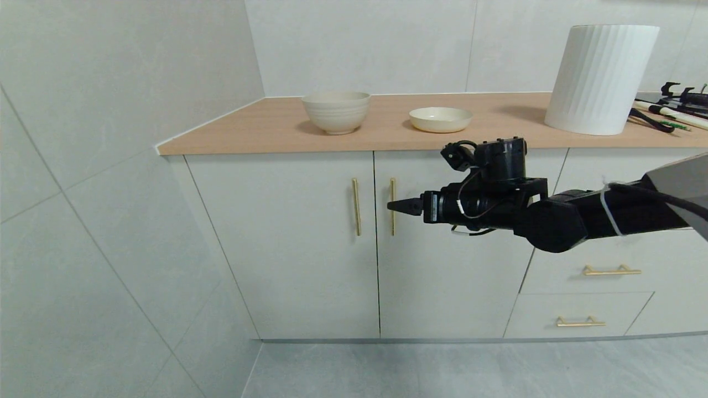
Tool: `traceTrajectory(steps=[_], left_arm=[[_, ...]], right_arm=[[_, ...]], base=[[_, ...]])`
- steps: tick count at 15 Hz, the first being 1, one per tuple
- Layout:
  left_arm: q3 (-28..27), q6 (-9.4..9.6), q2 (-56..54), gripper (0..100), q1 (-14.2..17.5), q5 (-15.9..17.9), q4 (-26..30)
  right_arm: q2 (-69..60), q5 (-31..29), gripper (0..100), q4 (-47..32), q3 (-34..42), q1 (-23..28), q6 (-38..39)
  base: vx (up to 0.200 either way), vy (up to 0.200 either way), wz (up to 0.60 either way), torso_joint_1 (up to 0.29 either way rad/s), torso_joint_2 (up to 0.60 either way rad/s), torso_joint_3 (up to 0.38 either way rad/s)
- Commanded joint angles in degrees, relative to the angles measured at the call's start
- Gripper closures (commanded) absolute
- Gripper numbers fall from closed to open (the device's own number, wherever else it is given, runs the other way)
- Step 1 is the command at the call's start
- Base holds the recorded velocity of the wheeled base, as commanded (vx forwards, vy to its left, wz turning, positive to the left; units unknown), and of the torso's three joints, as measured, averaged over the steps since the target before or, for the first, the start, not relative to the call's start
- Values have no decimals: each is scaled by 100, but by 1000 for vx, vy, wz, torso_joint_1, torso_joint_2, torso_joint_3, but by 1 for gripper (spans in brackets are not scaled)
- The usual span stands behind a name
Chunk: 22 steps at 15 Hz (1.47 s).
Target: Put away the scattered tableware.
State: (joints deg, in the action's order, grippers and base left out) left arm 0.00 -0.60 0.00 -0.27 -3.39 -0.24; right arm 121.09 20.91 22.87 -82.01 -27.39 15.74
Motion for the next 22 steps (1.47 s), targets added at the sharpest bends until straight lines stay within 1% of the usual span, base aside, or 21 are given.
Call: traceTrajectory(steps=[1,6,10,14,18,22], left_arm=[[0,-2,0,0,0,-4,-2],[0,-2,0,0,0,-4,-11],[0,-2,0,0,0,-4,-2],[0,-2,0,0,0,-4,-2],[0,-2,0,0,0,-4,-2],[0,-2,0,0,0,-4,-2]], right_arm=[[389,27,0,25,-281,6,-1],[899,19,0,130,-993,32,17],[1119,19,0,139,-1292,15,26],[1558,10,0,183,-1819,-21,175],[1646,10,0,183,-1836,-196,219],[1751,19,0,473,-1836,-302,369]], base=[[0,0,0,0,0,0],[0,0,0,0,0,0],[0,0,0,0,0,0],[0,0,0,0,0,0],[0,0,0,0,0,0],[0,0,0,0,0,0]])
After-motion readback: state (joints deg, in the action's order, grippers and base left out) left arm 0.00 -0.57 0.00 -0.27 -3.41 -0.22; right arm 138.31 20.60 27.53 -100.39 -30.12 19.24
